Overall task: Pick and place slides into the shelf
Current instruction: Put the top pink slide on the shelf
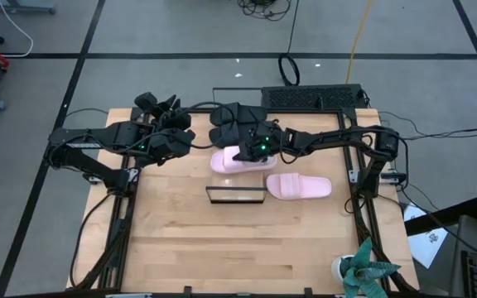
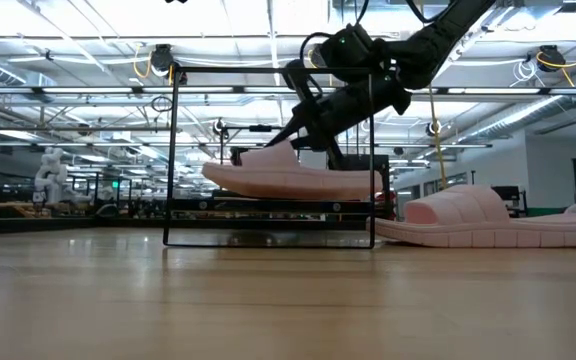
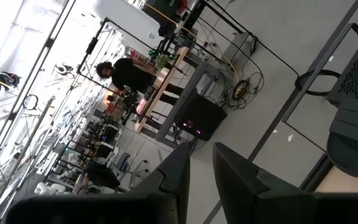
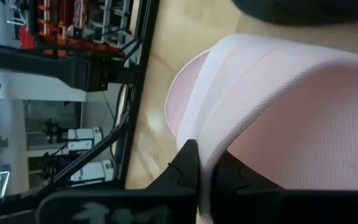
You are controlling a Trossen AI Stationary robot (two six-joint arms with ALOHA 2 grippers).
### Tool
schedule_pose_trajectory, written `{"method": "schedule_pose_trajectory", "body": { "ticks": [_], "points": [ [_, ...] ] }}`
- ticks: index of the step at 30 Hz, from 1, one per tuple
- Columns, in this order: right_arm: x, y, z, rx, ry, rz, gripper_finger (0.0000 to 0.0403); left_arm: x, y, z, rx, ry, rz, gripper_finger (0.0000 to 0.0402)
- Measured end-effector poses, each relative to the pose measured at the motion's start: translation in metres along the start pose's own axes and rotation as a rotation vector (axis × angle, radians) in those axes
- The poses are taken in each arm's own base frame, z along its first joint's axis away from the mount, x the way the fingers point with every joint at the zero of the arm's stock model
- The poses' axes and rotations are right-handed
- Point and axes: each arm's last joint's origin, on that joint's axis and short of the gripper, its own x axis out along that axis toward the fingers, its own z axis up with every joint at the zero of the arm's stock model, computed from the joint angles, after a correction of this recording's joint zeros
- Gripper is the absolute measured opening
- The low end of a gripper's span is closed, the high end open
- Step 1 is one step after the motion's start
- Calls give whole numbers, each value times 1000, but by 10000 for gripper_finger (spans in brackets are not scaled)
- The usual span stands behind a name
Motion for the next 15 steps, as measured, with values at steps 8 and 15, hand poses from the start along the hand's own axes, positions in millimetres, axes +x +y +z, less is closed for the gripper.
{"method": "schedule_pose_trajectory", "body": {
  "ticks": [8, 15],
  "points": [
    [-1, -2, 4, -2, -26, -9, 0, 0, 0, 0, 0, 0, 0, 78],
    [1, 1, -2, 6, -7, -4, 0, 0, 0, 0, -1, 0, 0, 78]
  ]
}}
